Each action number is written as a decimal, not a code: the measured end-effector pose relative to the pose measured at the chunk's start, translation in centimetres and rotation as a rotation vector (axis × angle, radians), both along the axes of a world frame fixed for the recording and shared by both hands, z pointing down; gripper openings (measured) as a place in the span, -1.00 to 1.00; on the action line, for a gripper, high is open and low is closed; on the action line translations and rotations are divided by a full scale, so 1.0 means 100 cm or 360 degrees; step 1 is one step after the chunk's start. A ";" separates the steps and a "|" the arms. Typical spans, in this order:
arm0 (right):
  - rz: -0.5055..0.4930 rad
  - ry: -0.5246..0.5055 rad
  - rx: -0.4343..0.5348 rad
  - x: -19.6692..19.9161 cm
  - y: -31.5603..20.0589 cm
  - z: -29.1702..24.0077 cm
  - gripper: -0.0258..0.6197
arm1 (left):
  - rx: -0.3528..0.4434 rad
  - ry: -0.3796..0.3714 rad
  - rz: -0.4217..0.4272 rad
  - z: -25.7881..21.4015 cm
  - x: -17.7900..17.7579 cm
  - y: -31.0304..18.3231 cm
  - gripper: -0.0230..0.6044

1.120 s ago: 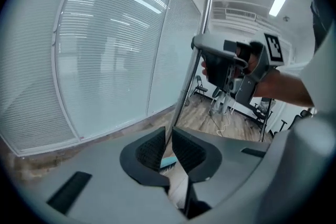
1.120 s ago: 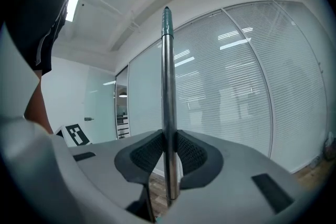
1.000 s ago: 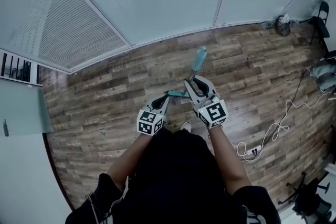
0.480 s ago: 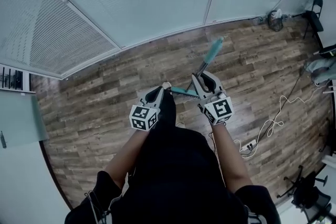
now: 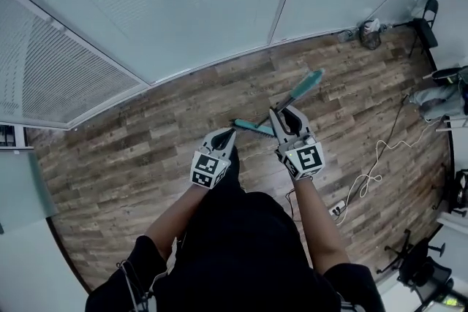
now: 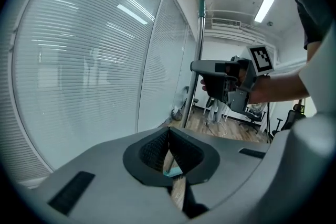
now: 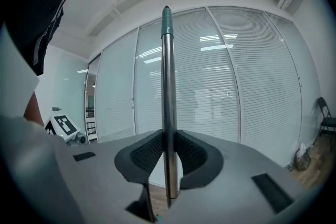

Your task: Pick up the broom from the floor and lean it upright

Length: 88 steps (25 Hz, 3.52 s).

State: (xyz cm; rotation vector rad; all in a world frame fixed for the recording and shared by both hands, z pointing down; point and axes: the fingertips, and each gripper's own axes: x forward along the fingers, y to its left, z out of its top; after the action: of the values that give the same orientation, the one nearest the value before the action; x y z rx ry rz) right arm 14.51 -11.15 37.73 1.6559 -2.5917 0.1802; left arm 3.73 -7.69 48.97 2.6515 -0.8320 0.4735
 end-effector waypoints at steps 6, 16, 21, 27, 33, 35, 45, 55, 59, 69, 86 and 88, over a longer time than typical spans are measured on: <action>0.0090 -0.0030 -0.0028 0.023 -0.058 0.002 -0.64 | -0.0010 0.0022 -0.0035 -0.011 0.004 -0.065 -0.87; 0.0162 -0.0058 -0.0014 0.039 -0.137 -0.010 -0.64 | -0.0100 -0.0001 -0.0093 0.004 -0.015 -0.139 -0.87; 0.0224 -0.0035 -0.0021 0.041 -0.166 -0.012 -0.64 | -0.0142 0.0046 -0.0084 0.006 -0.013 -0.157 -0.86; 0.0227 -0.0003 -0.0033 0.031 -0.194 -0.010 -0.64 | -0.0071 0.0048 0.0047 -0.001 -0.019 -0.174 -0.86; 0.0230 0.0026 -0.0034 0.022 -0.208 -0.010 -0.64 | -0.0066 0.0111 0.0003 -0.006 -0.026 -0.196 -0.86; 0.0226 0.0015 -0.0021 0.019 -0.210 -0.014 -0.64 | -0.0055 0.0114 -0.0009 -0.009 -0.028 -0.202 -0.86; 0.0222 -0.0011 -0.0006 0.019 -0.209 -0.021 -0.64 | -0.0052 0.0118 -0.0047 -0.016 -0.034 -0.208 -0.86; 0.0153 0.0022 -0.0048 0.027 -0.235 -0.006 -0.64 | -0.0053 0.0167 -0.0138 -0.018 -0.027 -0.221 -0.86; 0.0130 0.0006 -0.0074 0.041 -0.249 0.007 -0.64 | -0.0050 0.0132 -0.0183 -0.018 -0.019 -0.232 -0.86; 0.0185 -0.0071 -0.0335 0.111 -0.311 0.081 -0.64 | -0.0155 0.0094 -0.0271 -0.012 0.029 -0.277 -0.86; 0.0052 0.0072 -0.0670 0.205 -0.380 0.226 -0.64 | -0.0074 0.0048 -0.0507 -0.025 0.067 -0.343 -0.86; 0.0004 0.0102 -0.0720 0.203 -0.387 0.255 -0.64 | -0.0136 0.0075 -0.0555 -0.018 0.064 -0.339 -0.86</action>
State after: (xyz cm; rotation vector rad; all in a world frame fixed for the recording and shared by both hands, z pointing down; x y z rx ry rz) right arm 34.86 -49.90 63.22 1.4707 -2.2766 0.6465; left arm 10.11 -41.56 47.21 2.3616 -1.1999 0.3455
